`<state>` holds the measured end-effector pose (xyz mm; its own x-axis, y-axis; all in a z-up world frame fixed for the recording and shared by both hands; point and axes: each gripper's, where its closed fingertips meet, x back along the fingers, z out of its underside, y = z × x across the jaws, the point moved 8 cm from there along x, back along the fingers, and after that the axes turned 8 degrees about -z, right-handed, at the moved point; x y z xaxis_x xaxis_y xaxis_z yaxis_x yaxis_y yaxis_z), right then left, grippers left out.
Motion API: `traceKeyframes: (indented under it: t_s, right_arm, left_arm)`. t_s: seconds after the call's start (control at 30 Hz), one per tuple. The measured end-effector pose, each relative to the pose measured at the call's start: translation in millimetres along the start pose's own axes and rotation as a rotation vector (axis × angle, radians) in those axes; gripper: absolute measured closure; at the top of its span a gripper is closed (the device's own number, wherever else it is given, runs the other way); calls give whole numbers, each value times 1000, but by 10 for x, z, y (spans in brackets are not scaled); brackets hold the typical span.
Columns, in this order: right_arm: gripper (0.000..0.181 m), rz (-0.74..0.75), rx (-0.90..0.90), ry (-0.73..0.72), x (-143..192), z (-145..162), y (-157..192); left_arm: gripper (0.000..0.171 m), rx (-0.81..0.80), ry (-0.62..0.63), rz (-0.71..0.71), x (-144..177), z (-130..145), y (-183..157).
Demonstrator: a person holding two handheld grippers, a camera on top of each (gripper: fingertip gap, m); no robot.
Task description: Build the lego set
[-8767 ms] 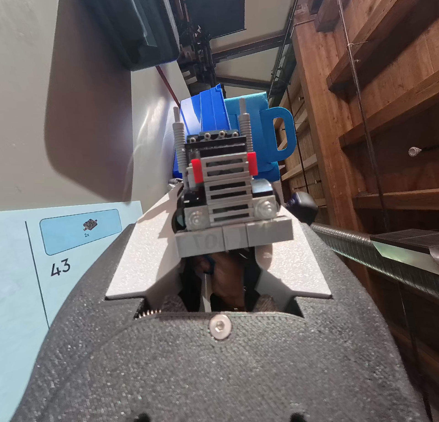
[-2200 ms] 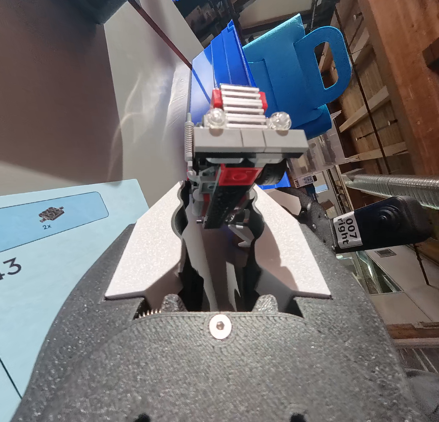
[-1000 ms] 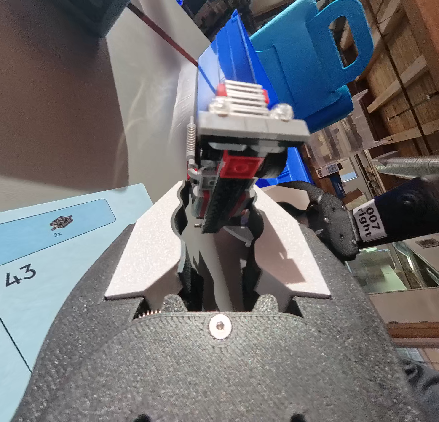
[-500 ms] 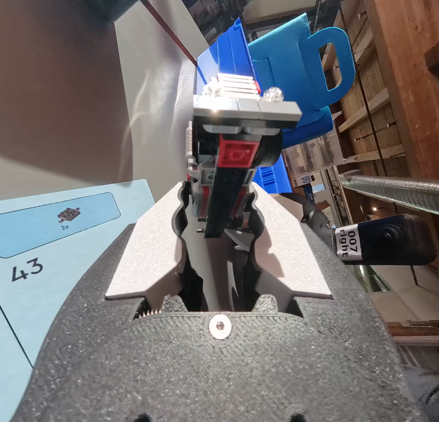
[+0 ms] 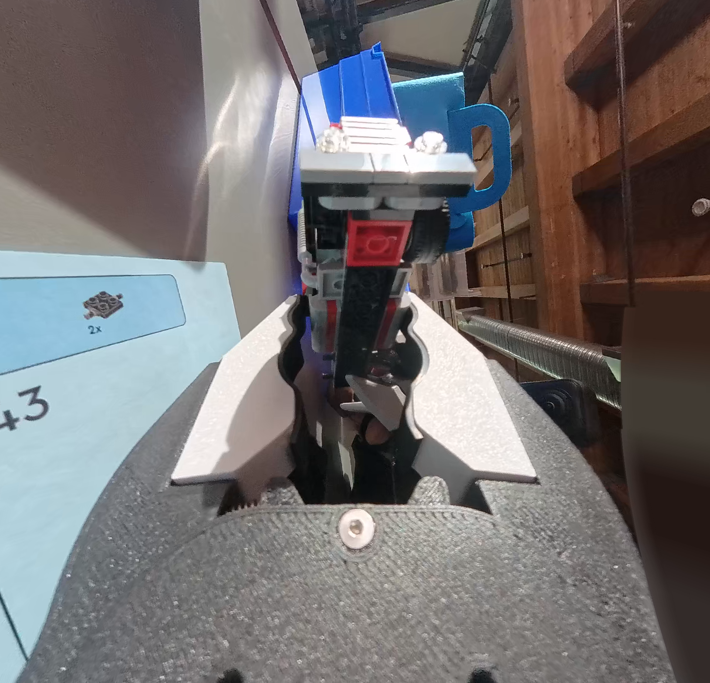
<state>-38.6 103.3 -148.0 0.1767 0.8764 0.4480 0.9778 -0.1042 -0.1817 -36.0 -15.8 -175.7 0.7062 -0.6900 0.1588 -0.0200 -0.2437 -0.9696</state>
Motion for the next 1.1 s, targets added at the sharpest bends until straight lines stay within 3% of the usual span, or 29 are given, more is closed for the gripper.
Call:
traceKeyframes:
  t_s: [0.33, 0.5, 0.57, 0.73, 0.83, 0.9, 1.03, 1.1]
  right_arm:
    - [155, 5, -30, 7, 34, 62, -54]
    - [147, 126, -10, 49, 158, 161, -145]
    - [146, 203, -33, 12, 319, 220, -192]
    - [148, 375, -159, -295, 967, 261, -210]
    - [150, 461, -255, -345, 1297, 290, -90]
    - [152, 461, -333, -228, 1466, 382, 138]
    - [150, 457, -406, 209, 1671, 870, 573]
    - [143, 494, -411, 275, 1736, 992, 626]
  left_arm:
    - [121, -26, -31, -12, 4, -6, -7]
    - [120, -45, -49, -23, 15, -8, -16]
    - [121, -41, -52, -22, 17, -13, -14]
    - [120, -70, -46, -28, 5, 18, -40]
    - [120, -69, -30, -23, -17, 62, -50]
    - [120, -79, -21, -21, -28, 83, -61]
    - [120, -83, -10, -16, -43, 114, -73]
    - [120, -85, -1, -14, -57, 143, -79]
